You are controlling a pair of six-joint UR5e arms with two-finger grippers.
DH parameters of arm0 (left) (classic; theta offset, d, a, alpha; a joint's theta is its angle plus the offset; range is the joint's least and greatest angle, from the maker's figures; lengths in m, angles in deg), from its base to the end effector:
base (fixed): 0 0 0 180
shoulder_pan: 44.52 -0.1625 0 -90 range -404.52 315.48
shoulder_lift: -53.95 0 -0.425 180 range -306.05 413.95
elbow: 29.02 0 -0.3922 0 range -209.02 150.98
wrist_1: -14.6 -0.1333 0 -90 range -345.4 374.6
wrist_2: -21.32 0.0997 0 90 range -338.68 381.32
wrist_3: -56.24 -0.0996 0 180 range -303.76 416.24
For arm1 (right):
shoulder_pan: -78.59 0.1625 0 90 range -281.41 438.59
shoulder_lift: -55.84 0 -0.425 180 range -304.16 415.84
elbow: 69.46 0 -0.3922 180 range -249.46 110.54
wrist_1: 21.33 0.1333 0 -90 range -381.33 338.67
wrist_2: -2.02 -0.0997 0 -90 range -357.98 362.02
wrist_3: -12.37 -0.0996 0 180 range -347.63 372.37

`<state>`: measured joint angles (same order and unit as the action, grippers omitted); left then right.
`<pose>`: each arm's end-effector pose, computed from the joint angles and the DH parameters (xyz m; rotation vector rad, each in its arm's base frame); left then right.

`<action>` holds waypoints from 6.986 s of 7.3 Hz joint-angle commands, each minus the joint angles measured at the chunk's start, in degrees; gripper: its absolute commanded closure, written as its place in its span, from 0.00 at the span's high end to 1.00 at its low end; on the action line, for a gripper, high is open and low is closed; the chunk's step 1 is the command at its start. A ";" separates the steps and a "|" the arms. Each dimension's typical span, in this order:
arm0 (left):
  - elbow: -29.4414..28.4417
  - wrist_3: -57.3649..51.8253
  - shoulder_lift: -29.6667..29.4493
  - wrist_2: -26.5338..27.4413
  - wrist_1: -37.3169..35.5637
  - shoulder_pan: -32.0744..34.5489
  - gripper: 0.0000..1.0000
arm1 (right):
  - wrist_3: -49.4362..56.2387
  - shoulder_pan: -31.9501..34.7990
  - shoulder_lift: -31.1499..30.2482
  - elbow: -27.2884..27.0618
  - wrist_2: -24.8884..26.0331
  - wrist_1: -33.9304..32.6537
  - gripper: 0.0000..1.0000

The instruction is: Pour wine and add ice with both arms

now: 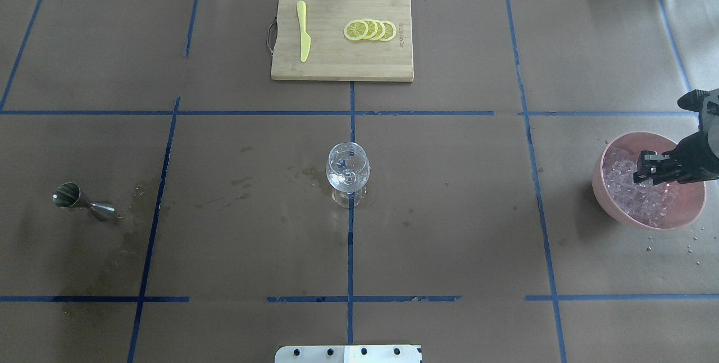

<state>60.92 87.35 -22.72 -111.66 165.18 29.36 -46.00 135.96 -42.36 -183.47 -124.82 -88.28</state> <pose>0.0496 -0.4070 0.6433 0.4333 0.9572 0.0716 -0.1777 -0.4139 0.4758 0.0180 -0.8994 0.2007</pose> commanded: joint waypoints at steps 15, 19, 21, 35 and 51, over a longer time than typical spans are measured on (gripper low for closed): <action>0.59 0.26 0.03 0.34 0.07 0.03 1.00 | -40.78 -26.43 45.38 4.84 19.44 -10.22 1.00; 0.24 -0.09 -0.58 0.34 -0.54 -0.05 1.00 | -39.90 -21.10 39.44 0.55 15.25 -10.22 1.00; 0.15 -0.79 -0.50 4.28 -0.98 -0.14 1.00 | -31.34 -11.53 32.93 -0.08 6.30 -10.13 1.00; 13.78 -29.00 -14.03 1.05 -53.81 13.13 1.00 | 52.89 25.25 6.35 5.63 -6.49 -25.50 1.00; 9.82 -33.75 -7.88 -2.29 -54.24 12.95 1.00 | 54.85 26.48 7.67 14.16 -6.14 -26.74 1.00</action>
<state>70.55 53.62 -30.24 -113.78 111.62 42.25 8.92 162.44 -34.68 -169.25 -130.97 -115.03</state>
